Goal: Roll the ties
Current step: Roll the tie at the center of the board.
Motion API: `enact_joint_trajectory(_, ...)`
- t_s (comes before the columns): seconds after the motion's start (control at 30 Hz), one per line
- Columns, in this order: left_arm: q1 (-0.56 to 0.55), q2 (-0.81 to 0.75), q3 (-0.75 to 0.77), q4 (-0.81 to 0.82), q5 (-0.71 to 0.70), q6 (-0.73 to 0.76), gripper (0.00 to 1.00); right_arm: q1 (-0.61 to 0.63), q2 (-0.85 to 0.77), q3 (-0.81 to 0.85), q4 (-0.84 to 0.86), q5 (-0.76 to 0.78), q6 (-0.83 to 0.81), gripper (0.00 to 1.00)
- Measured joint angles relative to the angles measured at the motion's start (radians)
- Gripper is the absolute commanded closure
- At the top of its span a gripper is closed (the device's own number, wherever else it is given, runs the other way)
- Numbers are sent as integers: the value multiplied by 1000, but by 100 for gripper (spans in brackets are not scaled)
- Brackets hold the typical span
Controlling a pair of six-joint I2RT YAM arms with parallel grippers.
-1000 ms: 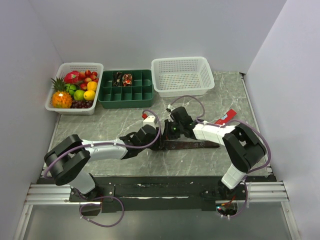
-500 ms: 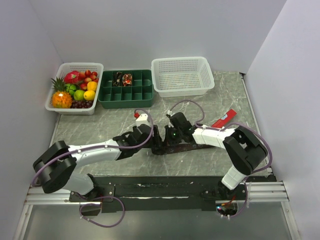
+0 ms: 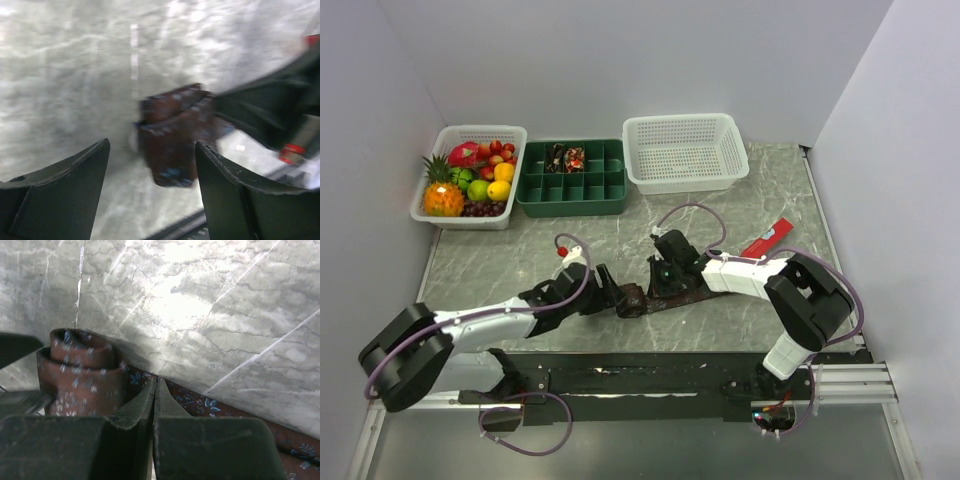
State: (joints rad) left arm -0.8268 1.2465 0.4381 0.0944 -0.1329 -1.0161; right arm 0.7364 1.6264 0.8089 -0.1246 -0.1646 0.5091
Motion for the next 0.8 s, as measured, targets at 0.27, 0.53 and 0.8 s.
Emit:
enact_joint_trajectory(0.27,0,-70,-63,115,71,-79,28,10,-1,0,-1,16,13,100)
enact_joint_trajectory(0.53,-40,-21,-102,156,85,-123,31,14,-53,1,-28,28,17,100)
enact_joint_trajectory(0.8,-114,52,-58,159,36,-130,32,16,-197,9,-32,17,17,100)
